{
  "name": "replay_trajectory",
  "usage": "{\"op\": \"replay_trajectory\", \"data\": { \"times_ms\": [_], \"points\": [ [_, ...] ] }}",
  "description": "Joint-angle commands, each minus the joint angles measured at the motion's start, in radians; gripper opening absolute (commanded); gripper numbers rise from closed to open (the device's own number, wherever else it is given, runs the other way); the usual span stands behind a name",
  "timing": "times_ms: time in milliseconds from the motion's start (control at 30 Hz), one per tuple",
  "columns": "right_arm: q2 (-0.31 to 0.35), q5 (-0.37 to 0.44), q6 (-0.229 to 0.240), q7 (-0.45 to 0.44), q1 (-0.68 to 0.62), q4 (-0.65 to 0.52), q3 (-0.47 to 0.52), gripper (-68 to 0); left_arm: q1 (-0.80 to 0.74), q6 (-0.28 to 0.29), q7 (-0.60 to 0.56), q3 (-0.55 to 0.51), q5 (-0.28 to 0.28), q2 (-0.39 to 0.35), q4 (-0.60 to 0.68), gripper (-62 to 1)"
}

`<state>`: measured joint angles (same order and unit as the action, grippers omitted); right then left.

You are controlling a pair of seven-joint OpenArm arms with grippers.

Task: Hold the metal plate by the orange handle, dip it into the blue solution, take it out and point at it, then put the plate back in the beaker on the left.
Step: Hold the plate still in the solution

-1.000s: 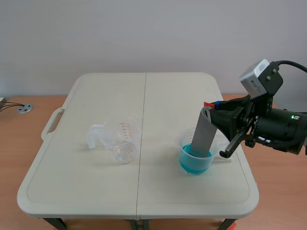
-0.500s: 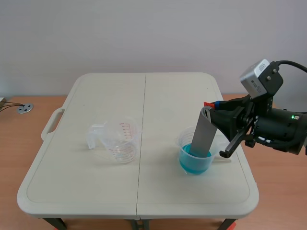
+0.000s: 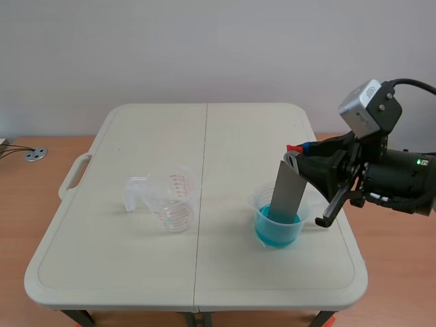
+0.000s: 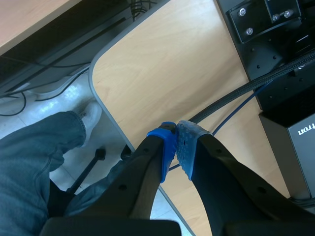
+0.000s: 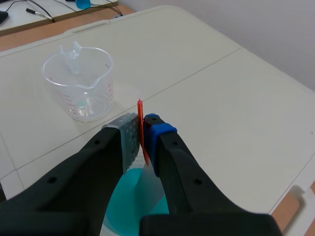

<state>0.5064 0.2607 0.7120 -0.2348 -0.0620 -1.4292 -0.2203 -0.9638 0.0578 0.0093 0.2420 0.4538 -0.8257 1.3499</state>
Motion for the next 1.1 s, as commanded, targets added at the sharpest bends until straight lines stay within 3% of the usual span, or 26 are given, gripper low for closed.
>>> {"op": "replay_trajectory", "data": {
  "times_ms": [0,133,767,1067],
  "points": [
    [0.026,0.024,0.000,-0.018,0.009,-0.039,0.003,-66.2,-0.002,0.009,-0.010,-0.001,0.003,-0.001,0.010,-58.2],
    [0.041,0.046,0.034,-0.011,0.009,-0.069,0.017,-66.2,-0.003,0.009,-0.010,-0.001,0.003,-0.001,0.010,-58.2],
    [0.056,0.069,0.034,0.061,0.008,-0.241,0.080,-66.2,-0.003,0.008,-0.013,-0.011,0.003,-0.006,0.011,-58.2],
    [0.056,0.069,0.034,0.084,0.006,-0.333,0.111,-66.2,-0.003,0.008,-0.014,-0.183,0.019,-0.029,0.031,-58.2]
  ]
}}
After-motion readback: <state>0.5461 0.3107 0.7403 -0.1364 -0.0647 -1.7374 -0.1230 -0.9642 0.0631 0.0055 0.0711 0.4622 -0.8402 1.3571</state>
